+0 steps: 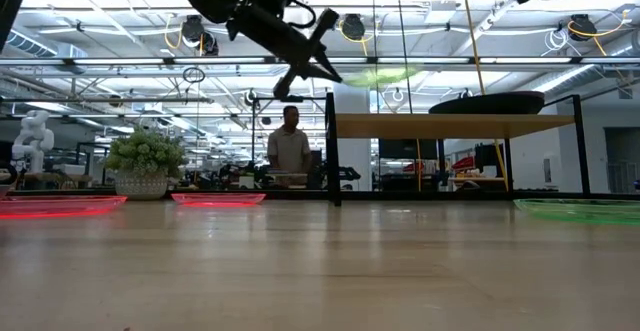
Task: Place and stack plates onto a shelf
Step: Put the left green plate on the shelf
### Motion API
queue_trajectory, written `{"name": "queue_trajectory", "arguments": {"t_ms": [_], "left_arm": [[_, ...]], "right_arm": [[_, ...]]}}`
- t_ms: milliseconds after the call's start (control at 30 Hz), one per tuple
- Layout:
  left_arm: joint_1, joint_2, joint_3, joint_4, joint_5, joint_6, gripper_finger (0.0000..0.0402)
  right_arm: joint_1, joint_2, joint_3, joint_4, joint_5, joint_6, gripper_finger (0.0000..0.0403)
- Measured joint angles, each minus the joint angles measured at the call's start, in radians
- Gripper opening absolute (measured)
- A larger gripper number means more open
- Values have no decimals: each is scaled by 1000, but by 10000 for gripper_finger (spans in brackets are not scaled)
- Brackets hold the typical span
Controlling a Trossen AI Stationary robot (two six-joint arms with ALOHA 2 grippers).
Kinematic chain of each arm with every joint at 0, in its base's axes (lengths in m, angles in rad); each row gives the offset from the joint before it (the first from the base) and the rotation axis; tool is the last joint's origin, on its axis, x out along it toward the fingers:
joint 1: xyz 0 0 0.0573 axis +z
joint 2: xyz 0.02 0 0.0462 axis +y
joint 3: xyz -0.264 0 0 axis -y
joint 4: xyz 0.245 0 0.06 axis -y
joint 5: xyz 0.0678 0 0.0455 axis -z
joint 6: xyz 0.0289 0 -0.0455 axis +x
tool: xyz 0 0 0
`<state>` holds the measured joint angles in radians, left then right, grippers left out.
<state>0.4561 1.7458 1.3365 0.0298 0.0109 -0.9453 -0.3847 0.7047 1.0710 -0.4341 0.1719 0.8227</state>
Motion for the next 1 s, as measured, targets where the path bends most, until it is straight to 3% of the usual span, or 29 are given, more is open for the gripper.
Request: {"name": "queue_trajectory", "arguments": {"t_ms": [133, 1000], "left_arm": [[0, 1, 0, -74, -16, 40, 0], [0, 18, 0, -86, -61, 60, 0]], "right_arm": [[0, 3, 0, -4, 12, -2, 0], [0, 4, 0, -4, 18, -2, 0]]}}
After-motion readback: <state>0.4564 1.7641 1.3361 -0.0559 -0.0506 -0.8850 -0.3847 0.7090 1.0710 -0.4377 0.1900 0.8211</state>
